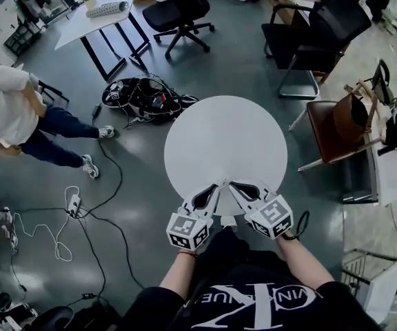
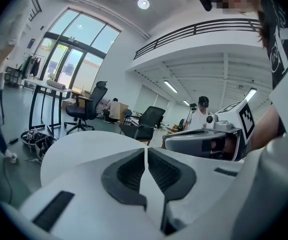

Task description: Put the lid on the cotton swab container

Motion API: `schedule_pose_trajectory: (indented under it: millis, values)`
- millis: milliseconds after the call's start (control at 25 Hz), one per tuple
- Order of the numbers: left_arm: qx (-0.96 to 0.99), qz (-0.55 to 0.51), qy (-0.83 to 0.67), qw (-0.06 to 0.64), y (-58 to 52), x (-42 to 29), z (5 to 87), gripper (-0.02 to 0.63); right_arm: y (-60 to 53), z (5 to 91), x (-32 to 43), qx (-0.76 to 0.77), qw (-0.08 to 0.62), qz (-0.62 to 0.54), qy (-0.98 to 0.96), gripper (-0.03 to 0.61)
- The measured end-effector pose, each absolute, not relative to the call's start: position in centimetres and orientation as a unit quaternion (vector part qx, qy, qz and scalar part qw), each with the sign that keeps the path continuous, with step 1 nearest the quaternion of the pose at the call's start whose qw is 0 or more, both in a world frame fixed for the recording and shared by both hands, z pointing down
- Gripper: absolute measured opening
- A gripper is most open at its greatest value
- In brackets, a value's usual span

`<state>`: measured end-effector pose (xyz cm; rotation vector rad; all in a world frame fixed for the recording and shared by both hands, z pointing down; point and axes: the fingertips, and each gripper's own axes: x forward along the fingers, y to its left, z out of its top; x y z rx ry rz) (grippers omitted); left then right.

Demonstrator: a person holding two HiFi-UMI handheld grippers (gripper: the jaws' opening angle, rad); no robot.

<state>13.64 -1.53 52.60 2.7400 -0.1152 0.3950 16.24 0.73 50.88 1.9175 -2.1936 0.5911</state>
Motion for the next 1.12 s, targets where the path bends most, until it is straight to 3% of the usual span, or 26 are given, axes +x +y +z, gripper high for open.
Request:
schedule_pose_trajectory:
  millis: [840,1120]
  values:
    - [0.953,0.131,-0.163,0.22,-4.8,12.5,53.8,0.025,-3.1,52.7,16.2,0.525,0.136,0.203,-0.816,0.002]
    - [0.927,0.116,-0.252,0.252,-5.8,11.6,54.7,0.025,-4.4,53.8,14.9,0.427,0.182,0.198,-0.863,0.002]
